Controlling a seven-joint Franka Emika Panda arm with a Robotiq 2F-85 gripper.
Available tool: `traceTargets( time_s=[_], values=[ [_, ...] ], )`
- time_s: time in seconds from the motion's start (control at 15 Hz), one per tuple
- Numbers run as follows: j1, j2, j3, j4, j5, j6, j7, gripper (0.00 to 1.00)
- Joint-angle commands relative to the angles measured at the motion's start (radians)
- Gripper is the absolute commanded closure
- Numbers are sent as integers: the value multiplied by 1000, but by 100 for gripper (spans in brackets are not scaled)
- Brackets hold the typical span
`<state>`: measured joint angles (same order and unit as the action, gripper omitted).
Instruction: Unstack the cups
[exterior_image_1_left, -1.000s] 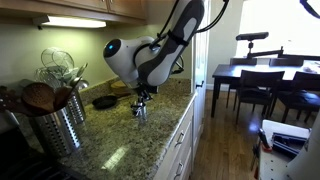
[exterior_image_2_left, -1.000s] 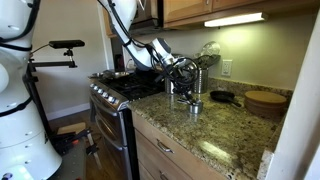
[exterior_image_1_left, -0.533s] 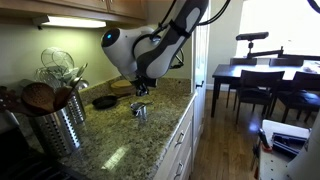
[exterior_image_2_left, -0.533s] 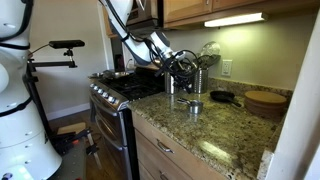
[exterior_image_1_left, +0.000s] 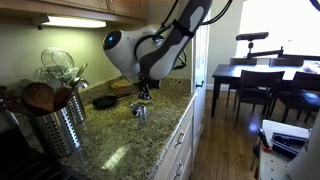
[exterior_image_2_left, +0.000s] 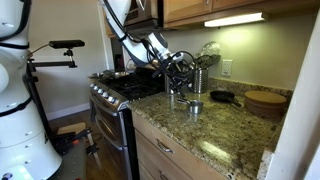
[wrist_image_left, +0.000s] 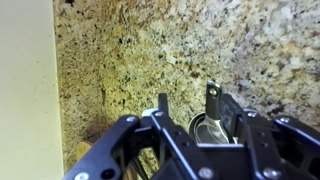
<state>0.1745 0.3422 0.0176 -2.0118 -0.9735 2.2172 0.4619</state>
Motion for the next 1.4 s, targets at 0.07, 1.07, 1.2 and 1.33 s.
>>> traceTargets(
  time_s=[0.07,1.07,1.2,1.33],
  values=[
    [4,-21,12,-55,-3,-25,26,7],
    [8,67,6,-24,-56,1,78,0],
    [8,82,1,-9,-71,2,88,0],
    [9,95,-5,10,-90,3,109,0]
  ],
)
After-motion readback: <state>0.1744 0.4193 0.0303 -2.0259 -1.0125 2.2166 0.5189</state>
